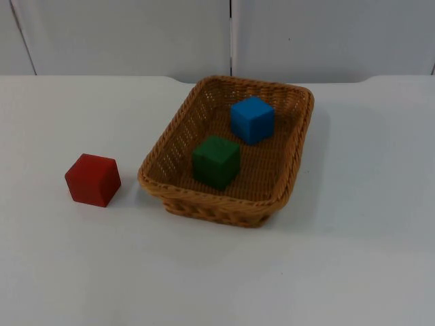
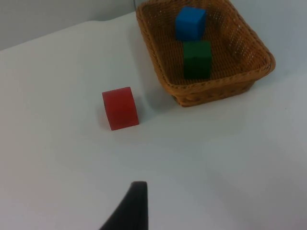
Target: Pick up one cube with each hand and place exactly two cubes into the same basket, leaving the remaining cube outside.
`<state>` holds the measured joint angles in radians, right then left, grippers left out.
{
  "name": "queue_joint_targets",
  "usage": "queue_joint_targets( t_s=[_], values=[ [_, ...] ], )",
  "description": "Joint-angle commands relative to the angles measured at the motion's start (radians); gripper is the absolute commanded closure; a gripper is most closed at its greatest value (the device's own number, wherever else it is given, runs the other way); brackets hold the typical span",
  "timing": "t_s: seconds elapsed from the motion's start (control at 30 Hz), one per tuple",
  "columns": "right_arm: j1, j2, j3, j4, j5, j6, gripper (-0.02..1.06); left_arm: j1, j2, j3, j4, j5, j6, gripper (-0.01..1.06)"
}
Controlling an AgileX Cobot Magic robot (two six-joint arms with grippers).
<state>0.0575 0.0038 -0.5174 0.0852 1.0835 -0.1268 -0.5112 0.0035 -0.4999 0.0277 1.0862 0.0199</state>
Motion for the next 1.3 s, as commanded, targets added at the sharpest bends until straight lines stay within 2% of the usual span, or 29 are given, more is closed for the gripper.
queue_joint_targets(
  t_s=[0.0, 0.53, 0.9, 1.03, 1.27],
  values=[
    [-0.011, -0.004, 0.0, -0.001, -0.001, 0.003, -0.01, 0.001, -0.004, 0.005, 0.007, -0.011, -0.008, 0.0],
    [-0.013, -0.004, 0.0, -0.001, -0.001, 0.003, -0.01, 0.011, -0.004, 0.005, 0.007, -0.011, -0.008, 0.0],
    [-0.013, -0.004, 0.0, -0.001, -0.001, 0.003, -0.01, 0.19, -0.004, 0.005, 0.007, -0.011, -0.008, 0.0],
    [-0.013, -0.004, 0.0, -0.001, -0.001, 0.003, -0.01, 0.291, -0.004, 0.005, 0.007, -0.011, -0.008, 0.0],
    [-0.013, -0.004, 0.0, -0.001, -0.001, 0.003, -0.01, 0.393, -0.004, 0.005, 0.007, -0.011, -0.008, 0.0]
  ],
)
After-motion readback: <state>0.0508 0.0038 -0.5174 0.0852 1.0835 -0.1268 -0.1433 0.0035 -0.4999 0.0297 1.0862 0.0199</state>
